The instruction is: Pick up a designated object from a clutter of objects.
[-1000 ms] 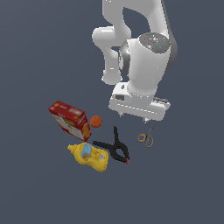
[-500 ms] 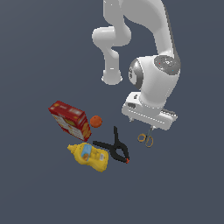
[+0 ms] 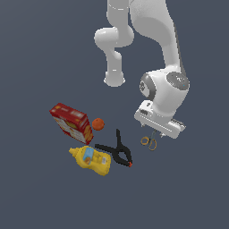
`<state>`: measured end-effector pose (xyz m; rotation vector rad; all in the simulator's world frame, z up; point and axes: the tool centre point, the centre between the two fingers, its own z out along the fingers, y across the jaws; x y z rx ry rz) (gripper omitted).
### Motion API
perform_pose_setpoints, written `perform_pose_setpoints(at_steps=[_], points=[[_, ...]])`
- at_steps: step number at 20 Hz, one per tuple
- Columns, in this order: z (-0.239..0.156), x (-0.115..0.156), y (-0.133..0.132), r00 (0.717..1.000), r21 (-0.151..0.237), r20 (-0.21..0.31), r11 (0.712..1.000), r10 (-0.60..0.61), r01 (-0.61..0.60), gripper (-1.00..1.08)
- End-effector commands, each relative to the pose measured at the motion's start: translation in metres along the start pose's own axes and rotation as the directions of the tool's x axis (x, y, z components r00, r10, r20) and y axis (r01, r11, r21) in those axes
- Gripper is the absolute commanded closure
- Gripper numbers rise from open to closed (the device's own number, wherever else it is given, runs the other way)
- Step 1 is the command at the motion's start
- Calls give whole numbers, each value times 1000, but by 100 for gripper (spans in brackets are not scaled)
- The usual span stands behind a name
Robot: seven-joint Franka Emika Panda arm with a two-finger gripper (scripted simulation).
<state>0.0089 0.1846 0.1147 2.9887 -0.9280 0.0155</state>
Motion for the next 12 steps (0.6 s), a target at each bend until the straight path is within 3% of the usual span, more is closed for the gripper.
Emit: perform_pose_setpoints(at_steps=[1,12], points=[[13,-11,-7,999,2,2,999,40,-40,-92],[49,-45,-23,989,6,12,989,150,-150,-92]])
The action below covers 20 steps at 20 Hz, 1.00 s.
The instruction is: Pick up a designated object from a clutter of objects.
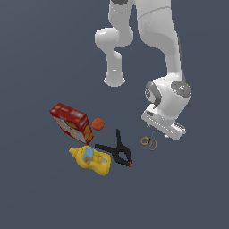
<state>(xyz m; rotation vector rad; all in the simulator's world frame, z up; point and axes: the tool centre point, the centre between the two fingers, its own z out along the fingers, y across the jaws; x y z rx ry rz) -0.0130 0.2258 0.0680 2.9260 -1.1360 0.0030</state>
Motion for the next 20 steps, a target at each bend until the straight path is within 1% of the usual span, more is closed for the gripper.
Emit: perform_pose_setpoints(at_steps=[1,12,20], points=[[5,-5,-1,1000,1,1,1000,18,-18,-92],[15,-10,-2,1000,1,3,1000,29,-29,-92],[50,-10,-2,1000,2,3,1000,31,-31,-92]])
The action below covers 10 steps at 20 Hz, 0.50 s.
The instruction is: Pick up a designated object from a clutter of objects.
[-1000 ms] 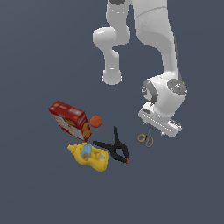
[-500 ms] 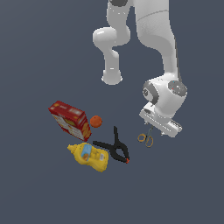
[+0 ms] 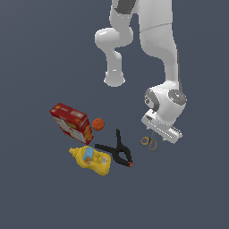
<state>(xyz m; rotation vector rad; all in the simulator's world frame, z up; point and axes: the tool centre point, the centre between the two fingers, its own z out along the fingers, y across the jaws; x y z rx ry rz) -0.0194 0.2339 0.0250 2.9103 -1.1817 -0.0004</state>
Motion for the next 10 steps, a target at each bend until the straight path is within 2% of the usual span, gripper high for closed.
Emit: perform_pose_setpoints(at_steps=[1,6,7,10], points=[[10,0,0,1000,0,0,1000,1,-1,-92],[17,0,-1,1000,1,0,1000,1,-1,-92],[17,0,-1,1000,1,0,1000,1,-1,108],[17,0,-1,1000,1,0,1000,1,-1,108]])
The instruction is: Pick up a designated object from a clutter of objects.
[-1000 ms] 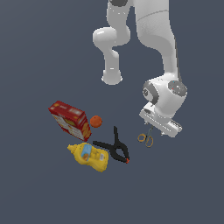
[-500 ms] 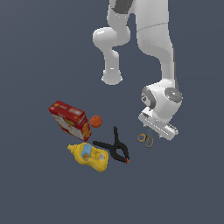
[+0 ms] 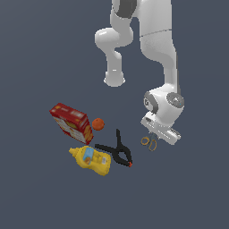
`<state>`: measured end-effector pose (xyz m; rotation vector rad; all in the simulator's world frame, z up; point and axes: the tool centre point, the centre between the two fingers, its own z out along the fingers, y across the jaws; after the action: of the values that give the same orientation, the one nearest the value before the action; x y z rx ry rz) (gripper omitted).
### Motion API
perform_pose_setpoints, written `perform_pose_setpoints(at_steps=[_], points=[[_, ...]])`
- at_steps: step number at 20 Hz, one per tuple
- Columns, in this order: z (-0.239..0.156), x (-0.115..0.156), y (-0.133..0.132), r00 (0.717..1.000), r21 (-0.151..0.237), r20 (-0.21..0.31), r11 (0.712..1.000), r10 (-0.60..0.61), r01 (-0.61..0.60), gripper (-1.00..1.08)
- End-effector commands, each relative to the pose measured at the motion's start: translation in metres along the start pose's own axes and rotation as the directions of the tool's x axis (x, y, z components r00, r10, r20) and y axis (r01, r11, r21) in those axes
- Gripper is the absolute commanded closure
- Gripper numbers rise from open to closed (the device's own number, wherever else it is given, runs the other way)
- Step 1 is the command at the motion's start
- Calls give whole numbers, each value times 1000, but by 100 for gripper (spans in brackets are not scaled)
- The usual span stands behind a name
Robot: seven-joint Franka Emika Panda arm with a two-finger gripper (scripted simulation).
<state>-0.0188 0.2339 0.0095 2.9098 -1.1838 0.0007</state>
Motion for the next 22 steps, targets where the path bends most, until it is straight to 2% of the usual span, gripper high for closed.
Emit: perform_pose_setpoints(at_steps=[1,13,22], points=[[2,0,0,1000,0,0,1000,0,0,108],[-9,5,3,1000,0,-1,1000,1,-1,108],[-59,32,18,1000,0,-1,1000,0,0,108]])
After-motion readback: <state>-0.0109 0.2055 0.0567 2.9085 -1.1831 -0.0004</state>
